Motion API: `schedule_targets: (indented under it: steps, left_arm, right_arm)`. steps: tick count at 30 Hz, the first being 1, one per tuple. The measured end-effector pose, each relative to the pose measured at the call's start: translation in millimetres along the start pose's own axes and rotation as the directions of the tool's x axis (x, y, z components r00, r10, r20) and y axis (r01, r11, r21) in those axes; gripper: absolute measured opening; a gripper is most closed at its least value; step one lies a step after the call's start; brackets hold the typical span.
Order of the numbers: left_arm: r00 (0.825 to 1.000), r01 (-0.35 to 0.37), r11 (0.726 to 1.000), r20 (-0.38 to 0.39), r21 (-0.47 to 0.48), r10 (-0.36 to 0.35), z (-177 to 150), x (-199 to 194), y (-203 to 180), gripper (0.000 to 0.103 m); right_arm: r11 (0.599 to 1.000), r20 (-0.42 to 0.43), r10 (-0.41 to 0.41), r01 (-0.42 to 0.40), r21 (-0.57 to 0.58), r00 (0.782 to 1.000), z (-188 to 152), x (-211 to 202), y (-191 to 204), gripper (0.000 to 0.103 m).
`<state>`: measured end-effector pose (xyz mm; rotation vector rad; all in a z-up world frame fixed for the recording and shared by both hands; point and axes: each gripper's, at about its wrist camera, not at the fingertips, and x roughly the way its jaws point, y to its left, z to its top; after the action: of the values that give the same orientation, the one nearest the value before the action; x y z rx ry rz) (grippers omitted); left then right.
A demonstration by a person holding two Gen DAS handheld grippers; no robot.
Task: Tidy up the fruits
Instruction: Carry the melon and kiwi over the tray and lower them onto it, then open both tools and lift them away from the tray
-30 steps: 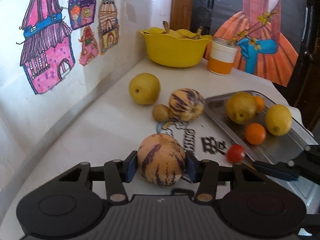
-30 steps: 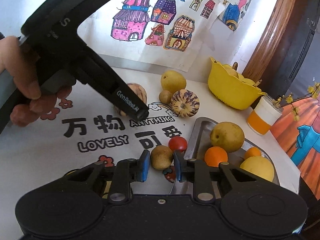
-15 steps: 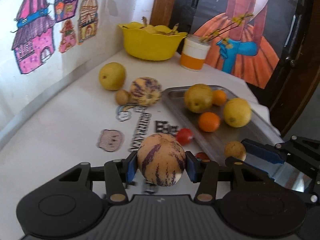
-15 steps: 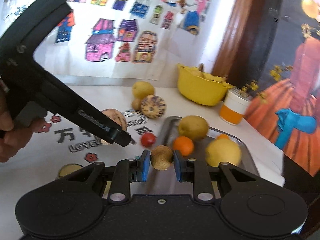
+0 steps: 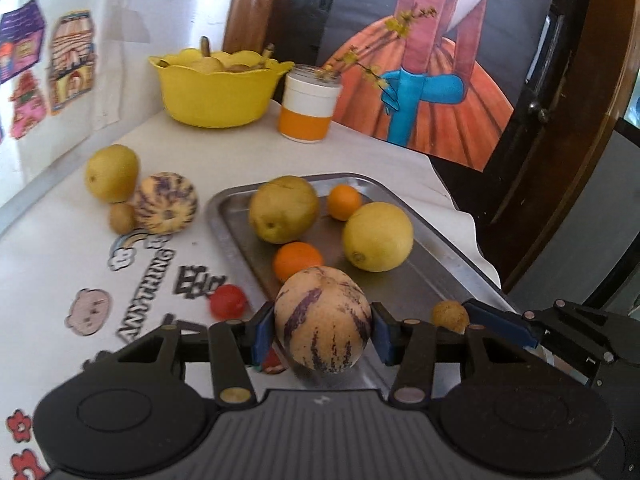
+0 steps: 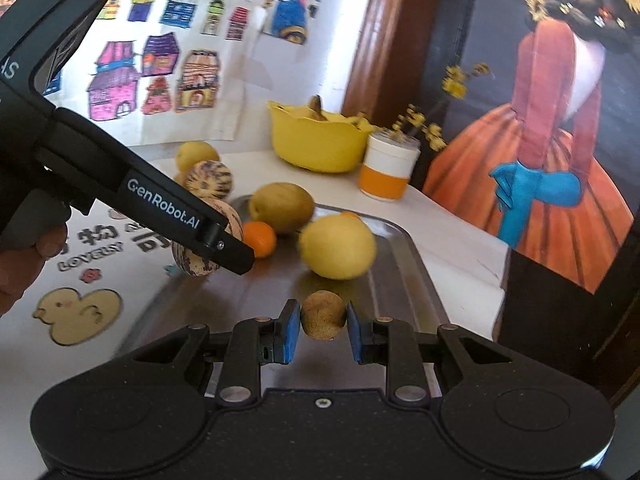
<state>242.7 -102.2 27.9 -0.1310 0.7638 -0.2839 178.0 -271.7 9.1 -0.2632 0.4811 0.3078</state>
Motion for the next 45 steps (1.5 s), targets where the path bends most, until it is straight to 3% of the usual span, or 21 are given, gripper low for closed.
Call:
schedule_targets:
  steps: [25, 26, 30, 33, 35, 38, 40, 43, 45]
  left_arm:
    - [0.998, -0.030, 0.997, -0.044, 0.071, 0.033, -1.5, 28.2, -17.7, 0.054]
    - [0.998, -0.030, 0.997, -0.046, 0.073, 0.033, -1.8, 28.0, -17.9, 0.056]
    - [1.000, -0.003, 0.997, -0.019, 0.071, 0.004, -1.6, 19.8, -20.7, 0.079]
    - [1.000, 0.002, 0.997, 0.016, 0.077, -0.003, -1.4, 10.0, -22.6, 0.081]
    - [0.999, 0.012, 0.998, 0.038, 0.069, -0.014, -1.6, 1.2, -22.6, 0.084]
    - [0.996, 0.014, 0.999, 0.091, 0.046, -0.019, -3.4, -15.4, -21.1, 0.096]
    - [0.990, 0.009, 1.000, 0.139, 0.022, -0.012, -5.8, -28.7, -18.4, 0.102]
    - [0.983, -0.001, 1.000, 0.184, -0.013, 0.003, -8.8, -47.1, -13.5, 0.102]
    - [0.980, -0.010, 1.000, 0.199, -0.027, 0.015, -8.8, -58.0, -9.6, 0.102]
  right_arm:
    - [0.998, -0.026, 0.011, -0.009, 0.054, 1.000, -7.7, 15.2, -15.2, 0.029]
    - [0.998, -0.027, 0.007, -0.005, 0.055, 1.000, -7.2, 15.0, -15.2, 0.031]
    - [0.998, -0.022, -0.005, 0.006, 0.061, 1.000, -7.1, 11.3, -15.5, 0.043]
    - [0.997, -0.012, -0.015, 0.016, 0.081, 1.000, -7.0, 4.9, -16.0, 0.053]
    - [0.995, -0.003, -0.020, 0.020, 0.096, 1.000, -6.1, -1.5, -17.0, 0.067]
    - [0.993, 0.019, -0.026, 0.024, 0.116, 0.999, -3.5, -15.0, -17.8, 0.082]
    - [0.992, 0.032, -0.037, 0.033, 0.120, 0.999, -1.4, -25.4, -17.2, 0.087]
    - [0.991, 0.053, -0.052, 0.045, 0.123, 0.997, 1.5, -42.5, -15.7, 0.098]
    - [0.990, 0.070, -0.059, 0.049, 0.132, 0.996, 3.9, -55.0, -15.2, 0.100]
